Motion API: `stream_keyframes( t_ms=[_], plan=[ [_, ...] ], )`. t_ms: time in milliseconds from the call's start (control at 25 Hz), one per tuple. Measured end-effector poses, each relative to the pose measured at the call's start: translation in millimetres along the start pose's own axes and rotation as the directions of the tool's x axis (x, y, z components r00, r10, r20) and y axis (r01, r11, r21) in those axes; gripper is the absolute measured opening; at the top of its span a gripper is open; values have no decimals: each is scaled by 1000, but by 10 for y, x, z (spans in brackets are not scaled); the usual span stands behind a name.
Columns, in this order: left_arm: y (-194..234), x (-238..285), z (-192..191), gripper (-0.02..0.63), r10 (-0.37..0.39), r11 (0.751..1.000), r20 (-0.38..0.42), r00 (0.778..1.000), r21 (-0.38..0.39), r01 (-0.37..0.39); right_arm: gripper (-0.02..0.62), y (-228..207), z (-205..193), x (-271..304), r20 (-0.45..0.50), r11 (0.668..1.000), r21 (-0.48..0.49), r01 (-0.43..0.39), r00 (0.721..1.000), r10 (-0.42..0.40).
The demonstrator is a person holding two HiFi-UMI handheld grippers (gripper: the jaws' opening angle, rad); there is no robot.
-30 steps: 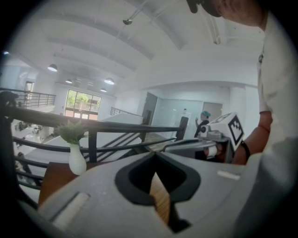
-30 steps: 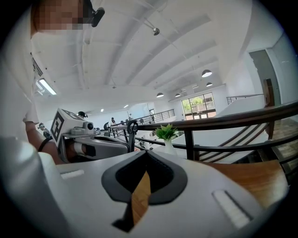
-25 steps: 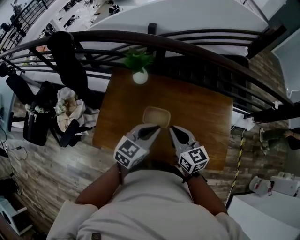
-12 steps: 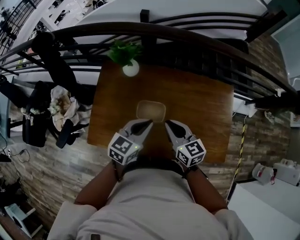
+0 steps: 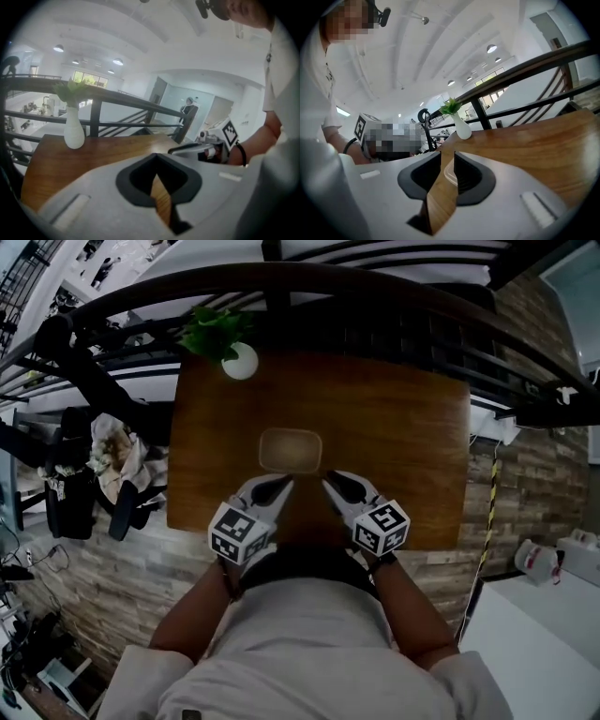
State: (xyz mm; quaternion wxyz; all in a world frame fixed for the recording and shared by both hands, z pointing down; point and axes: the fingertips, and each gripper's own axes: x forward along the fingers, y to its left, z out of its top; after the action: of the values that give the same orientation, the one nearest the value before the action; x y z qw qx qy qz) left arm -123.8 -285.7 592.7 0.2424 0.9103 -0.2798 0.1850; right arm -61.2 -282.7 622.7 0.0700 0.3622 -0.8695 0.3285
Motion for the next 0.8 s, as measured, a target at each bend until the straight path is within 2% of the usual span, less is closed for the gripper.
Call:
stream_keyframes(
  t_ms=[320, 800],
  plan=[
    [117, 271, -338, 3, 7, 1000, -54, 999, -16, -8, 124, -313, -419, 172, -48, 997, 65, -43, 998, 46],
    [309, 585, -741, 3, 16, 999, -113, 993, -33, -20, 104, -781, -954, 489, -83, 974, 212, -72, 992, 92]
  ],
)
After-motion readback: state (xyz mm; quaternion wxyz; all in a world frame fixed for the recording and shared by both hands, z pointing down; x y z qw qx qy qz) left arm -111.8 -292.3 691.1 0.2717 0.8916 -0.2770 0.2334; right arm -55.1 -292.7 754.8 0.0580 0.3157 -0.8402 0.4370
